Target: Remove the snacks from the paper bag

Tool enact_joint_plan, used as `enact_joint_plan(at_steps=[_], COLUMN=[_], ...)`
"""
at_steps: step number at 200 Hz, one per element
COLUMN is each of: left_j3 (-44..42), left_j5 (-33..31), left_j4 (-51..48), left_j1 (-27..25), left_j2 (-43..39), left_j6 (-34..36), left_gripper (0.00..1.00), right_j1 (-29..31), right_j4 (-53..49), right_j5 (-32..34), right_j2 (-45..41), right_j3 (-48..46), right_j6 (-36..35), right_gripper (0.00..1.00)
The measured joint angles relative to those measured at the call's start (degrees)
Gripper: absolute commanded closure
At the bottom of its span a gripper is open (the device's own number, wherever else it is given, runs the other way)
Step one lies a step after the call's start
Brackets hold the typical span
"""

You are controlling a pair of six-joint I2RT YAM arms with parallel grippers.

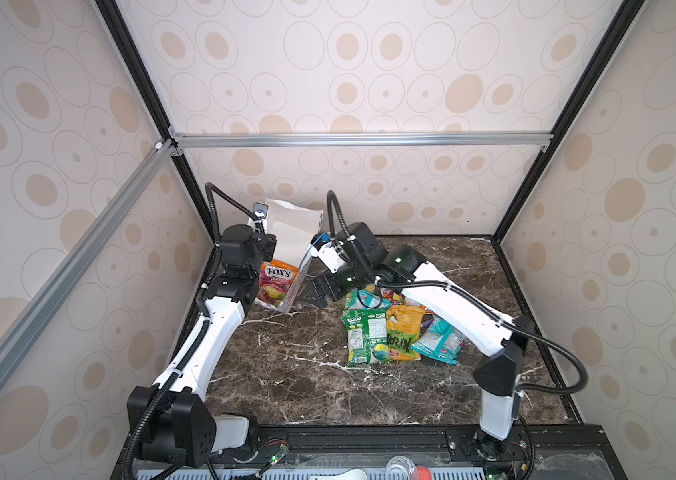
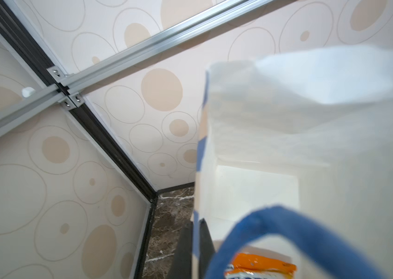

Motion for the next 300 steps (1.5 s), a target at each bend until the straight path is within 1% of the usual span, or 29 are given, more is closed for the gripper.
enact_joint_plan(at_steps=[15, 27, 58, 82, 83, 93, 114, 128, 139, 149, 181, 205, 225, 240, 266, 284, 300], left_j3=[-2.10, -2.99, -3.34, -2.51, -2.38, -1.05, 2.19, 3.76, 4.92, 6.05, 8.52, 9.77, 9.77, 9.77, 9.77, 9.77, 9.77], left_j5=[-1.40, -2.40, -4.24, -6.08, -6.19, -6.88, -7.52, -7.56, -7.61, -7.54, -6.71, -6.47, -5.68, -4.72, -2.75, -1.55, -0.83], left_j4=[3.85, 6.05, 11.30, 12.39, 12.35, 11.91, 9.99, 7.63, 5.66, 3.85, -1.07, -2.95, -3.21, -3.32, -3.41, -3.58, -3.80], left_j1=[-1.14, -2.82, -7.39, -7.48, -7.45, -7.30, -7.23, -7.06, -6.64, -6.01, -3.54, -2.56, -2.36, -2.40, -2.49, -2.56, -2.73], left_j2=[-0.39, -0.59, -0.66, -0.37, -0.33, 0.39, 2.67, 4.24, 5.60, 6.93, 10.05, 10.91, 10.88, 10.88, 10.88, 10.93, 10.95], left_j6=[2.75, 4.63, 7.96, 8.76, 8.79, 8.81, 8.57, 7.80, 7.02, 6.01, 3.02, 1.60, 0.50, -0.24, -1.68, -2.91, -3.58], left_gripper=[1.00, 1.00, 1.00, 1.00, 1.00, 1.00, 1.00, 1.00, 1.00, 1.00, 1.00, 1.00, 1.00, 1.00, 1.00, 1.00, 1.00], right_j1=[0.13, 0.39, 3.58, 5.09, 5.09, 4.85, 3.87, 3.56, 3.58, 3.65, 2.86, 0.35, -1.36, -1.57, -1.11, -0.44, 0.46], right_j4=[5.70, 9.14, 14.78, 16.61, 16.65, 16.65, 17.07, 16.83, 16.52, 16.20, 14.93, 13.84, 12.92, 12.13, 11.87, 12.20, 12.52], right_j5=[-0.11, -0.02, 1.33, 2.08, 2.08, 2.16, 2.16, 2.16, 2.27, 2.91, 6.05, 8.72, 12.68, 15.08, 15.89, 16.17, 15.91], right_j2=[-6.12, -8.66, -8.50, -7.28, -7.23, -6.73, -5.51, -4.72, -4.35, -4.33, -4.37, -5.22, -7.98, -10.54, -14.67, -14.91, -12.81], right_j3=[-6.43, -8.61, -7.21, -5.79, -5.77, -5.81, -7.85, -10.27, -13.35, -16.57, -24.63, -27.63, -29.49, -29.53, -26.95, -20.22, -10.93], right_j6=[0.79, 1.31, 0.59, -0.57, -0.57, -0.61, -0.13, 0.37, 0.63, 1.05, 2.08, 3.80, 4.04, 3.89, 3.32, 2.45, 1.64], right_gripper=[0.00, 0.00, 0.00, 0.00, 0.03, 0.12, 0.15, 0.11, 0.04, 0.00, 0.00, 0.00, 0.00, 0.00, 0.04, 0.07, 0.10])
